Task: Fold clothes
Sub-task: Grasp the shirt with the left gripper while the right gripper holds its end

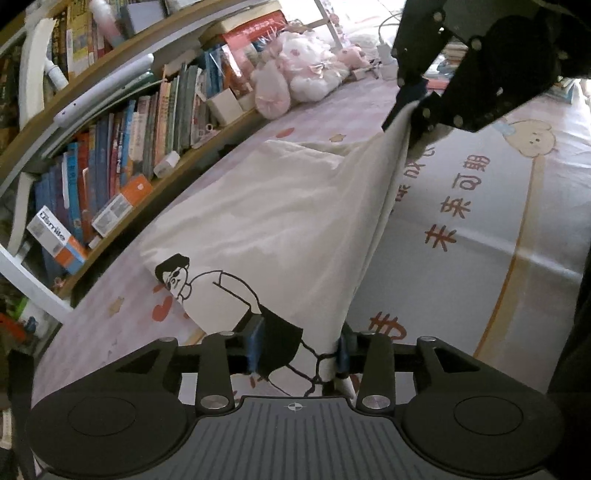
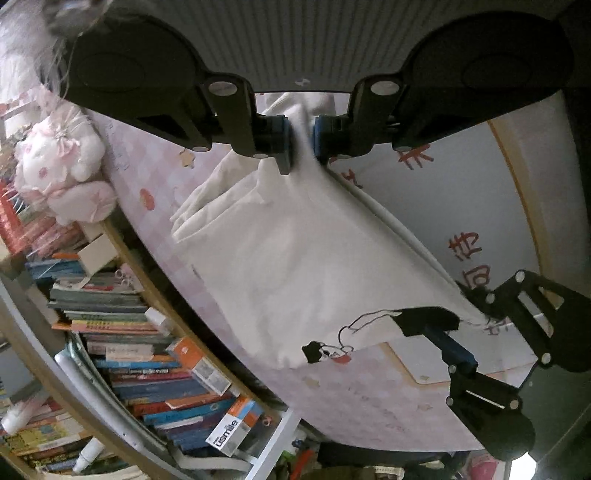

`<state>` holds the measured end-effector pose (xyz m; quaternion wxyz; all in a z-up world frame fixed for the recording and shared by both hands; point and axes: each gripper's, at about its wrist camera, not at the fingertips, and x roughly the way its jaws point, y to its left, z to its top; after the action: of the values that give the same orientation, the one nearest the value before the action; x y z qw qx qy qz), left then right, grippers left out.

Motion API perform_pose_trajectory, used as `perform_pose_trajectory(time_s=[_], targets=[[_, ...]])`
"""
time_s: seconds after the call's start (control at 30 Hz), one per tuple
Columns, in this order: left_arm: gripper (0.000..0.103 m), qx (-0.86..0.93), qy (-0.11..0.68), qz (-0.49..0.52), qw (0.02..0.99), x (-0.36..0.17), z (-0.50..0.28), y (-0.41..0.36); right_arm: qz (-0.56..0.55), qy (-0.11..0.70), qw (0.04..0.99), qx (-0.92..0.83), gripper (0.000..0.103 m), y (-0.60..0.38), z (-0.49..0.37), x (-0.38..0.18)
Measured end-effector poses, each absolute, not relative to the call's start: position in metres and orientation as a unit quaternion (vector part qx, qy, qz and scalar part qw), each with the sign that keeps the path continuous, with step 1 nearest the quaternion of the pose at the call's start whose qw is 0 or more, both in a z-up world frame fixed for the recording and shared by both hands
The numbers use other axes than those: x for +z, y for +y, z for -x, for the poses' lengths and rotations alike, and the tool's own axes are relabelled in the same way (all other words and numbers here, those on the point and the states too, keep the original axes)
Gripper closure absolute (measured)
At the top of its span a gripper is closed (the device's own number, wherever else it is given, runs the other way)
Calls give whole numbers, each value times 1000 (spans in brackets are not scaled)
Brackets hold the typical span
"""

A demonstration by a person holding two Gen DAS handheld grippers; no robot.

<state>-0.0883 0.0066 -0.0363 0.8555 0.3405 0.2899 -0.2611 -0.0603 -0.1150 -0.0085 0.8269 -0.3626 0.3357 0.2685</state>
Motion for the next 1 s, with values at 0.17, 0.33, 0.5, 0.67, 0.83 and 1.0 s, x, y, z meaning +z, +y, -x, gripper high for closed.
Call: perform_pose_trajectory(time_s=[0.17,0.33,0.5,0.67,0.83,1.0], targets=[[86,-273,289,-345,851,-37,88,5,378,338,817,276,92,-116,63,-18],[95,-285,289,-349,845,-37,86,4,392,346,806,276,87,-117,67,-33],[97,-298,295,-351,837,-31,83,4,407,347,797,281,86,-117,71,-42],[99,-318,316,-333,829,-15,83,8,380,371,793,300,92,-122,69,-27],[99,-363,349,-292,813,27,89,15,327,401,788,335,93,-137,75,14],[99,-401,369,-266,795,66,95,11,280,433,776,363,93,-152,84,54]])
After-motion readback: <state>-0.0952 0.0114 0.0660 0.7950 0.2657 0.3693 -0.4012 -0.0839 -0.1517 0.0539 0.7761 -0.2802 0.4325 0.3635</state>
